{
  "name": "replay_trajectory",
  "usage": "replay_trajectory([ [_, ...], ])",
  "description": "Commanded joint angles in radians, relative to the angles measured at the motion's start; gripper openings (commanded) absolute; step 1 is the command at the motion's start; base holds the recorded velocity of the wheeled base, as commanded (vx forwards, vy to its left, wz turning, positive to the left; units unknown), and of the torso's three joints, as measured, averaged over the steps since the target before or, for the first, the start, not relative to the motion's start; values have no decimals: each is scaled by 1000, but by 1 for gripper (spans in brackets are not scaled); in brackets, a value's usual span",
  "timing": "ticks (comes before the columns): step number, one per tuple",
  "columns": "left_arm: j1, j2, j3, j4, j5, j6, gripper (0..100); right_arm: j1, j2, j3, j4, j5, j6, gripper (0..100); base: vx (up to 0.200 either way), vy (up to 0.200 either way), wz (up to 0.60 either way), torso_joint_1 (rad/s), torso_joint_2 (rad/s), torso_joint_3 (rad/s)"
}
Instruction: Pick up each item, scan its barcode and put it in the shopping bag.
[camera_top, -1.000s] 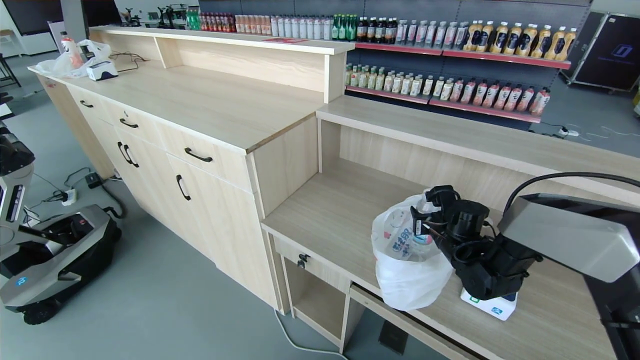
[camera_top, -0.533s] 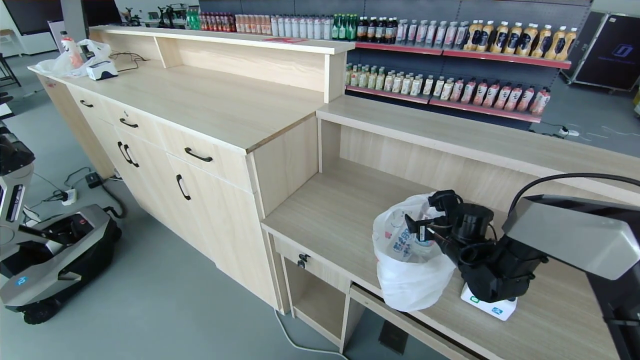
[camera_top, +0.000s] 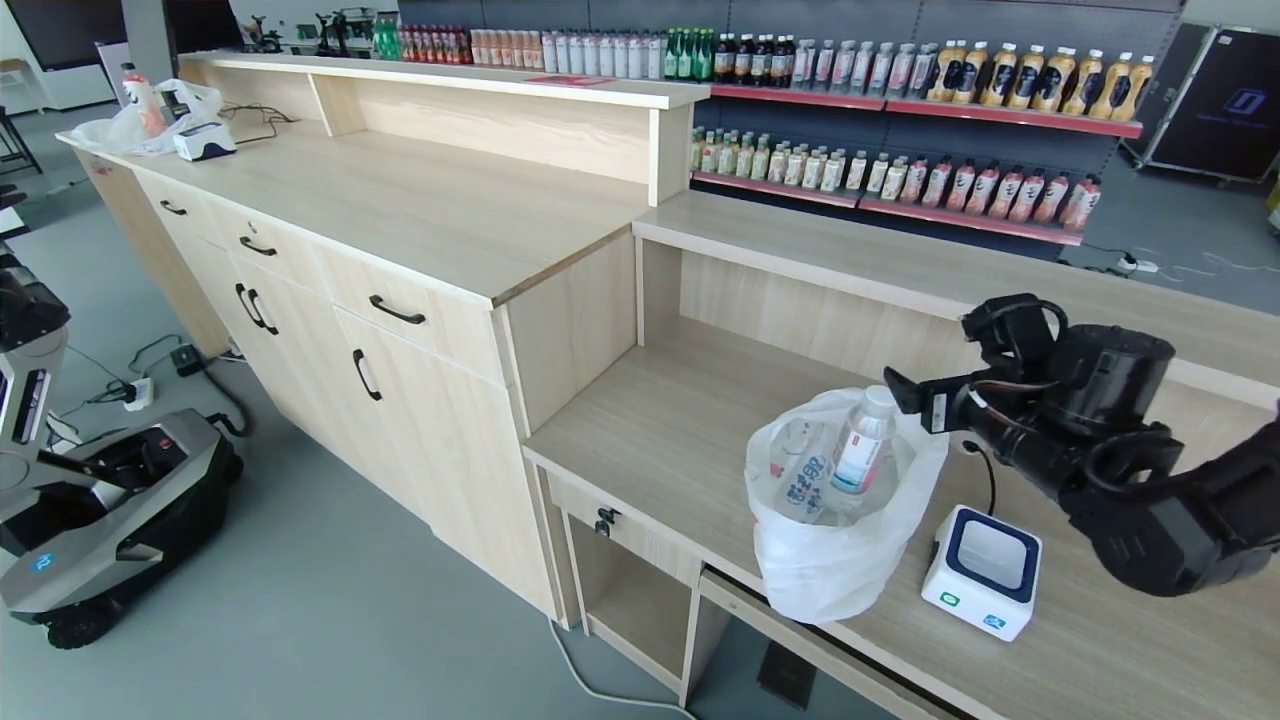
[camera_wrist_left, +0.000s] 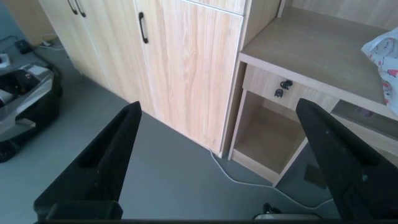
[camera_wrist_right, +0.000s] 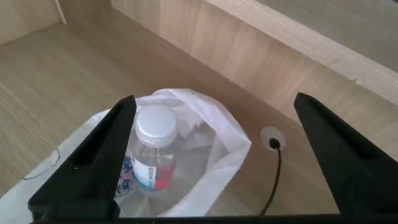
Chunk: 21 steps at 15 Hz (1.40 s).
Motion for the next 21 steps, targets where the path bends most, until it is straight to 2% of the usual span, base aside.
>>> replay_trajectory([
  [1,0,0,0,0,0,-1,100,-197,-375,198,186,4,-147,100,0,0,-600,12,2,2],
  [2,0,0,0,0,0,1,100,-226,-419,199,256,-1,-138,100,0,0,-600,-7,7,7],
  [4,0,0,0,0,0,-1,100,-350,-576,202,522,-50,-126,100,0,0,-600,2,0,2],
  [5,0,0,0,0,0,-1,100,-415,-630,241,561,-83,-126,100,0,0,-600,2,2,12],
  [7,0,0,0,0,0,-1,100,-458,-719,327,583,-94,-127,100,0,0,-600,-5,2,-2],
  [10,0,0,0,0,0,1,100,-554,-765,342,686,-114,-126,100,0,0,-600,6,2,4],
  [12,0,0,0,0,0,-1,100,-556,-699,342,661,-108,-81,100,0,0,-300,1,1,-1],
  [13,0,0,0,0,0,-1,100,-554,-594,337,626,-106,6,100,0,0,0,0,0,0],
  [14,0,0,0,0,0,-1,100,-547,-525,333,580,-102,17,100,0,0,0,0,0,0],
  [17,0,0,0,0,0,-1,100,-536,-380,350,405,-22,23,100,0,0,0,0,0,0],
  [19,0,0,0,0,0,-1,100,-551,-367,350,379,93,17,100,0,0,0,0,0,0],
  [21,0,0,0,0,0,1,100,-563,-393,353,385,124,20,100,0,0,0,0,0,0],
])
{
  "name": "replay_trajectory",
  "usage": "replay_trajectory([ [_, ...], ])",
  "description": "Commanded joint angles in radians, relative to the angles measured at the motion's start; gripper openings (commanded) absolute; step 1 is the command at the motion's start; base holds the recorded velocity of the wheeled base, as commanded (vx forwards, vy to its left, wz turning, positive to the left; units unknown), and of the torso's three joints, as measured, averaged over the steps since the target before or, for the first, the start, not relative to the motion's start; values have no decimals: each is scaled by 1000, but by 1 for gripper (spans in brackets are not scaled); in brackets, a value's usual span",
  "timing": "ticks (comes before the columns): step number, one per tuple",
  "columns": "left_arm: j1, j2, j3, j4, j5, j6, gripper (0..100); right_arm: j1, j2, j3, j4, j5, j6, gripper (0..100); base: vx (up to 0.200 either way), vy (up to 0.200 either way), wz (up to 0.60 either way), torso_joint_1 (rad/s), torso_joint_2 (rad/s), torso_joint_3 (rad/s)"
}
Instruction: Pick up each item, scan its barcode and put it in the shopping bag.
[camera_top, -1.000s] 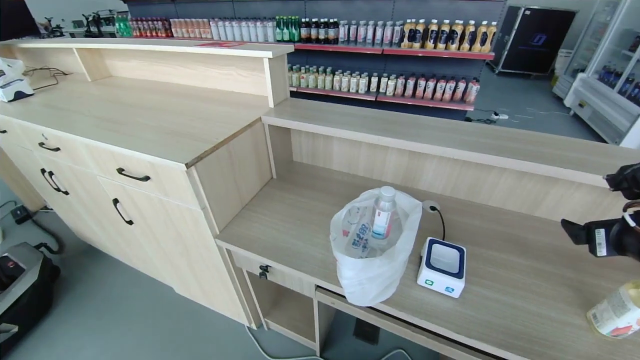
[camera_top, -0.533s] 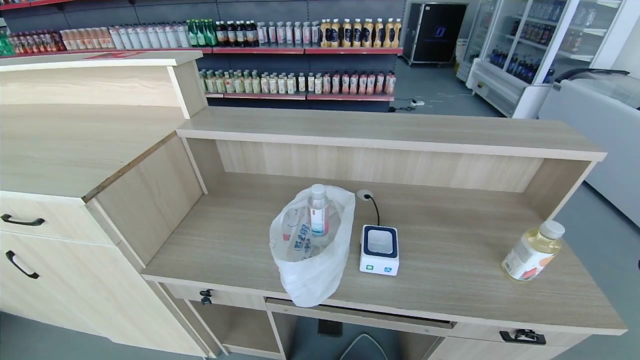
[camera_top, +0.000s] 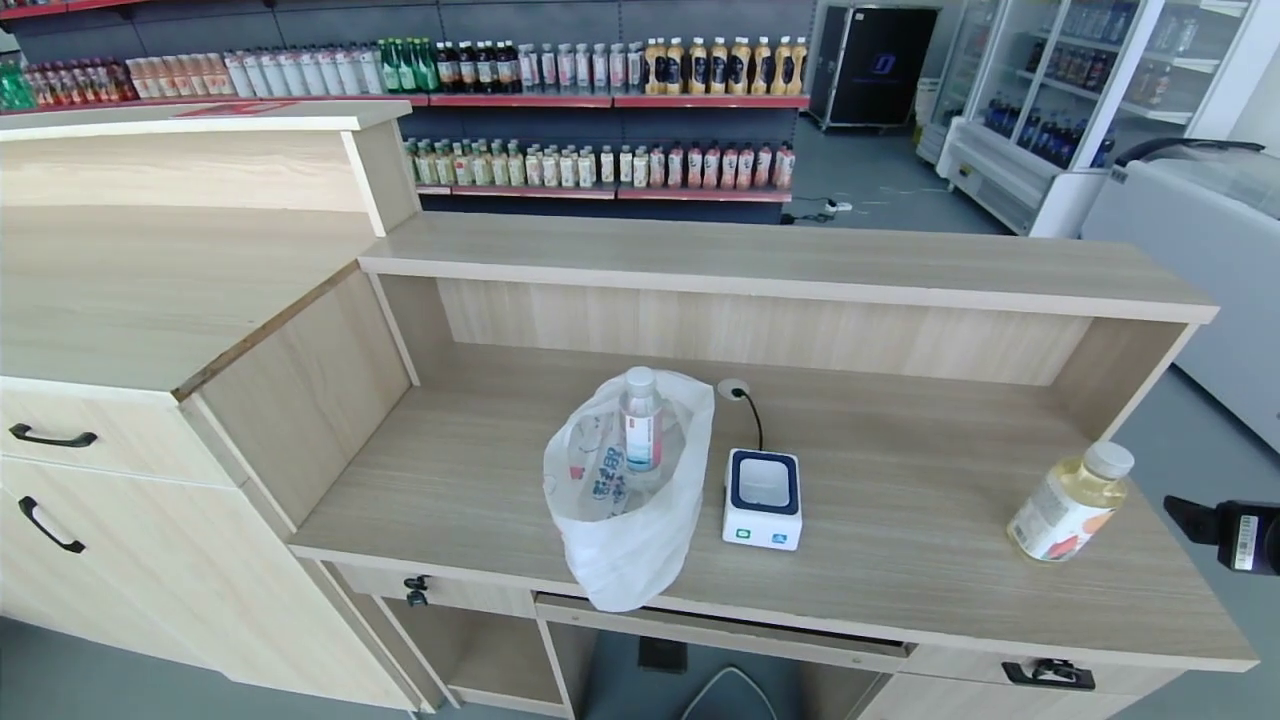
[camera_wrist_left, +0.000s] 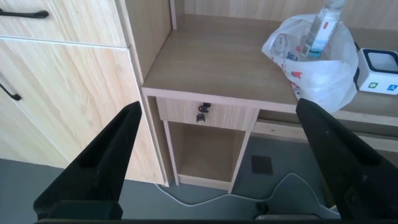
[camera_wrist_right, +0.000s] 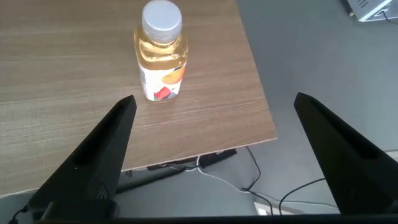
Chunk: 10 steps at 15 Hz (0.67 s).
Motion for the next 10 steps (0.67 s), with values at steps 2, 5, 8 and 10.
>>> replay_trajectory([
  [2,1,0,0,0,0,-1,100,-8,-11,14,-10,6,6,100,0,0,0,0,0,0],
  [5,1,0,0,0,0,-1,100,-19,-60,20,-8,31,15,100,0,0,0,0,0,0],
  [8,1,0,0,0,0,-1,100,-14,-114,60,-8,65,8,100,0,0,0,0,0,0],
  [10,1,0,0,0,0,1,100,-14,-128,70,-10,65,9,100,0,0,0,0,0,0],
])
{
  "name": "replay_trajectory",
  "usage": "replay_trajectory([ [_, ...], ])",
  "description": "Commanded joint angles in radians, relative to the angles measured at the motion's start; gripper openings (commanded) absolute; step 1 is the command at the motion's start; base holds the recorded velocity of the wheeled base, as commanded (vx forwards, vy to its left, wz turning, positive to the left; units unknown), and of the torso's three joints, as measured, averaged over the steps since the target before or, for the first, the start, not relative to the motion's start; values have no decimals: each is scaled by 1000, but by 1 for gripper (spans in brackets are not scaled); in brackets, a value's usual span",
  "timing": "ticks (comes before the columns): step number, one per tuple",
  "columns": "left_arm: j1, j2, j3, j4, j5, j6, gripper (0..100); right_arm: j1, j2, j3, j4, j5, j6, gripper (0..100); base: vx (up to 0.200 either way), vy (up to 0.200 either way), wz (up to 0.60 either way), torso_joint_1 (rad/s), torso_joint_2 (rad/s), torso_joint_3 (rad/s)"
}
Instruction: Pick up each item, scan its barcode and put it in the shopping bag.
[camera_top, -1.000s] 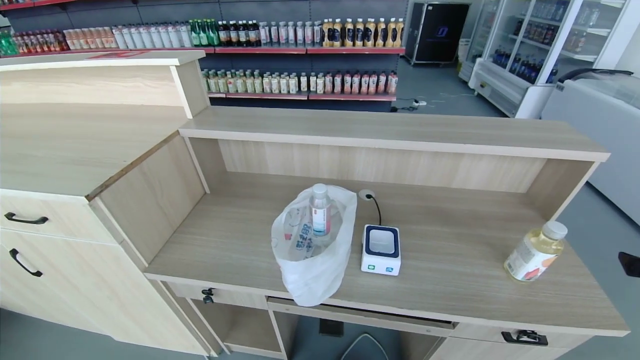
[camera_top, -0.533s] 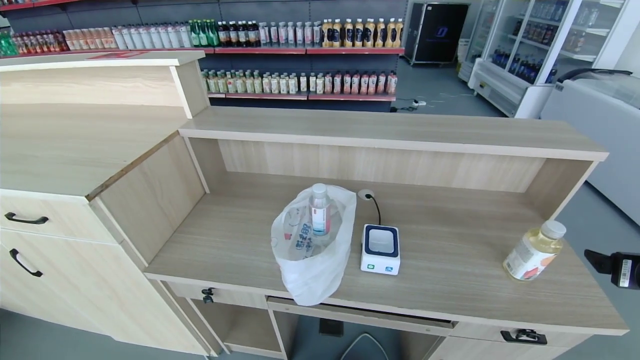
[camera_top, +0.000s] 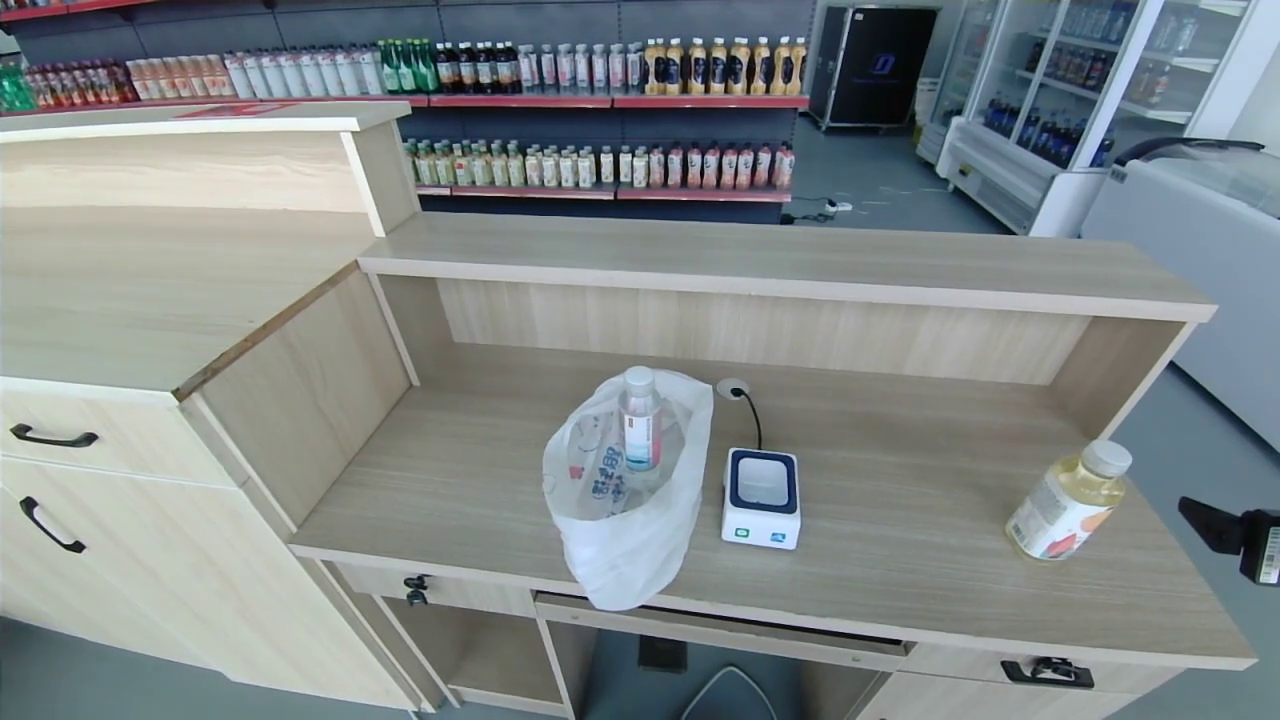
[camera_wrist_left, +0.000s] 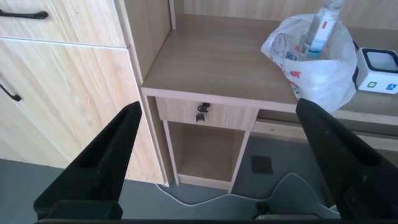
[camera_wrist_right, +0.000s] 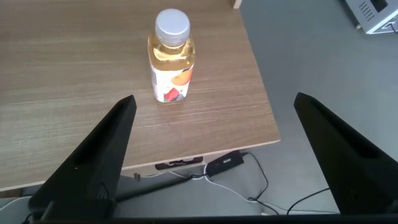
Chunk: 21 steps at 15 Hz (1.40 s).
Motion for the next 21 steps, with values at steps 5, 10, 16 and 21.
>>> replay_trajectory([
  [5,0,0,0,0,0,-3,100,-26,-18,17,-9,-5,1,100,-40,0,0,2,0,1],
  [10,0,0,0,0,0,0,100,-67,94,29,-187,-2,10,100,0,0,0,0,0,0],
  [16,0,0,0,0,0,0,100,-187,448,190,-643,-2,-51,100,0,0,0,0,0,0],
  [21,0,0,0,0,0,0,100,-202,623,164,-770,26,-40,100,0,0,0,0,0,0],
])
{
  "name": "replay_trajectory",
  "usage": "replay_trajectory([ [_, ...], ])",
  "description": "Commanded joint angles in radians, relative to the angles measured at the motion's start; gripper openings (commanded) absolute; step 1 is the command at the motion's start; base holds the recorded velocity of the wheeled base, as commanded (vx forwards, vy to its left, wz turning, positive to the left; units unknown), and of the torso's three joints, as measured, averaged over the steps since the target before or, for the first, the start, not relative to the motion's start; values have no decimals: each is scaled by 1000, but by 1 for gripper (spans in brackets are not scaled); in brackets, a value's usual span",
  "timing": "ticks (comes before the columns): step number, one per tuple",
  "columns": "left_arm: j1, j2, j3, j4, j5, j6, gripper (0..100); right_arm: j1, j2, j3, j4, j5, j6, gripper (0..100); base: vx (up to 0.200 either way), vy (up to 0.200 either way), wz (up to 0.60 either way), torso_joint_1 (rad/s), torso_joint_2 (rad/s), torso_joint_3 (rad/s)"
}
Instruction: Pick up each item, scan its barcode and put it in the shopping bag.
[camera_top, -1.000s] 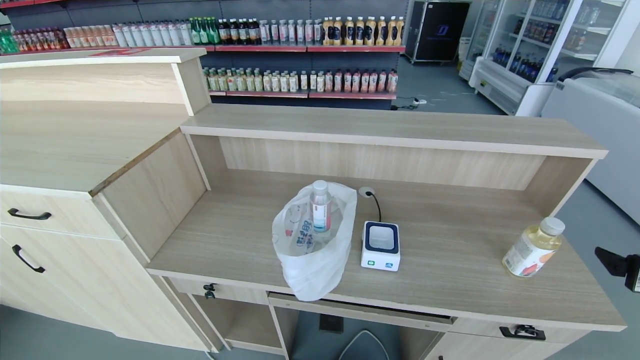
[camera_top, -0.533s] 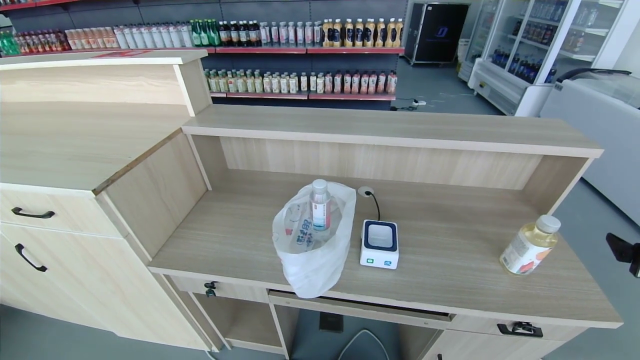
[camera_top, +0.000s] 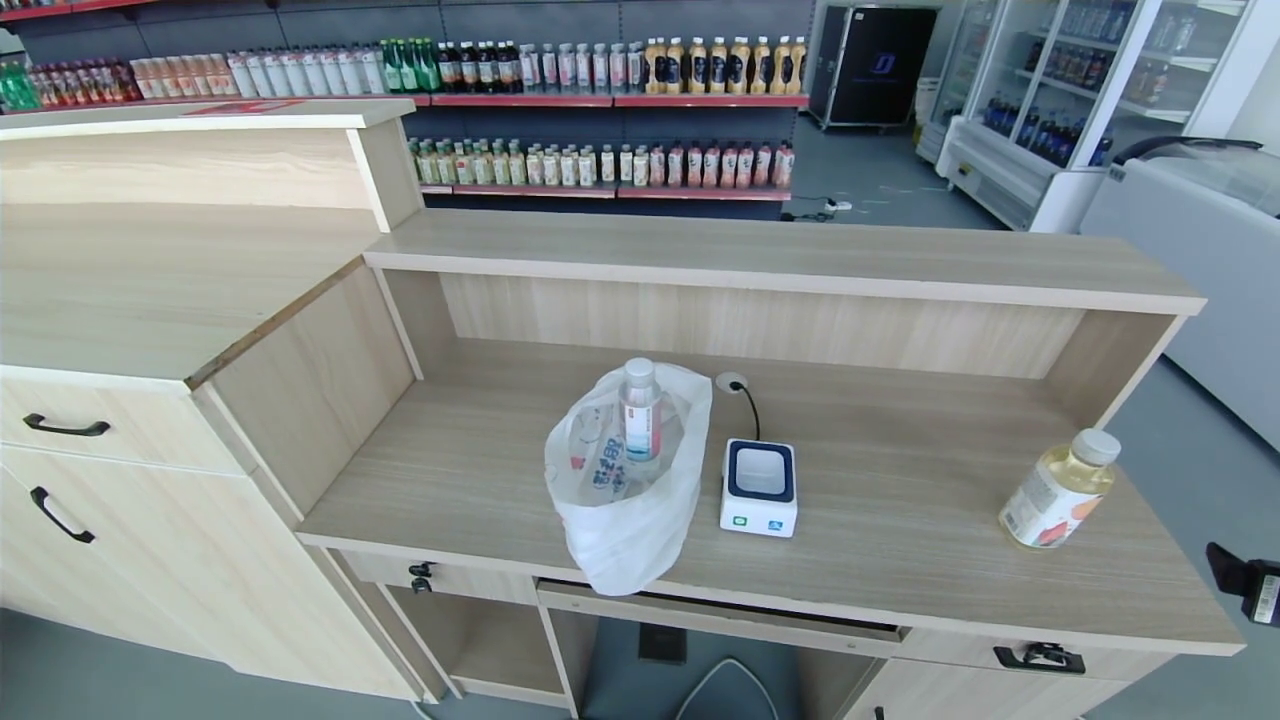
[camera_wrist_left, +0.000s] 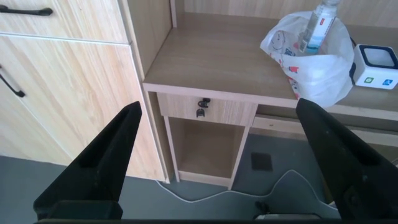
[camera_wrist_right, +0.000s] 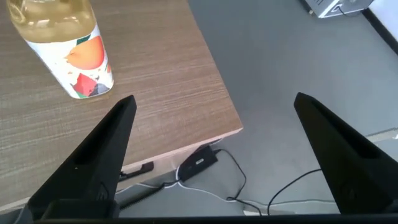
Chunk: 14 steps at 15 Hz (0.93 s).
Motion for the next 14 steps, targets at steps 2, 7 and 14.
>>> replay_trajectory([
  [2,0,0,0,0,0,-1,100,12,108,-79,-5,31,7,100,0,0,0,0,0,0],
  [7,0,0,0,0,0,-1,100,110,182,-225,-5,94,22,100,0,0,0,0,0,0],
  [14,0,0,0,0,0,-1,100,190,252,-277,-5,115,11,100,0,0,0,0,0,0],
])
